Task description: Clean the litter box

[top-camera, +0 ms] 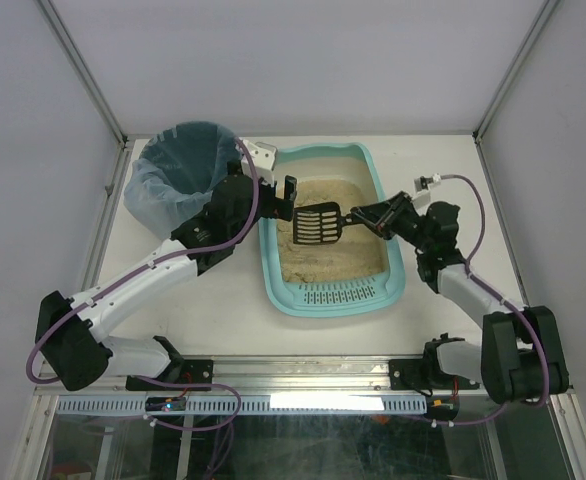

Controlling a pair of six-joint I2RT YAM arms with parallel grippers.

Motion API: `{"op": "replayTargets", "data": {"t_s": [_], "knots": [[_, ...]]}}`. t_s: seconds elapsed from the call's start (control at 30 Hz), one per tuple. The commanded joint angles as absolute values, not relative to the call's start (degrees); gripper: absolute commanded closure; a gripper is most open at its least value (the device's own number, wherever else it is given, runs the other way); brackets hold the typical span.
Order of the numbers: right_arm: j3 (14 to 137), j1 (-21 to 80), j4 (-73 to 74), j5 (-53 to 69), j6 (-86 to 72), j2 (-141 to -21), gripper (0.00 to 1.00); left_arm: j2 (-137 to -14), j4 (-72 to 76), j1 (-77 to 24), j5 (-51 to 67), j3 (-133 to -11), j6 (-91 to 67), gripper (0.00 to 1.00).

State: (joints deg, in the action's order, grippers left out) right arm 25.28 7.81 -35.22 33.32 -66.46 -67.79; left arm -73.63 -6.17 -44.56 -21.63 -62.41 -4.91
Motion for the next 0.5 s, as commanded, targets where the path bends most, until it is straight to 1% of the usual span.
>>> {"op": "replayTargets", "data": {"t_s": [0.0,0.07,0.13,0.23,0.33,0.47], "knots": [[34.5,10.1,-23.9,29.3,-54.8,-68.8,1.0,-73.8,-4.7,-44.4,-23.0,-64.3,-4.7,0.08],[37.9,10.7,-15.1,23.1,-48.9,-68.8,1.0,-73.9,-5.5,-44.5,-23.9,-64.5,-5.1,0.08],[41.0,11.8,-10.3,19.0,-44.4,-69.6,1.0,-74.1,-6.9,-44.4,-25.4,-65.1,-6.0,0.08],[46.2,14.9,-4.0,11.2,-37.8,-71.3,1.0,-75.1,-11.9,-44.4,-27.2,-67.9,-9.1,0.1],[51.0,16.8,-0.4,4.1,-33.1,-73.4,1.0,-75.9,-16.1,-44.4,-25.8,-70.5,-12.8,0.12],[58.4,17.4,3.3,0.1,-28.4,-77.9,1.0,-77.3,-23.2,-44.6,-24.9,-72.5,-17.3,0.17]]}}
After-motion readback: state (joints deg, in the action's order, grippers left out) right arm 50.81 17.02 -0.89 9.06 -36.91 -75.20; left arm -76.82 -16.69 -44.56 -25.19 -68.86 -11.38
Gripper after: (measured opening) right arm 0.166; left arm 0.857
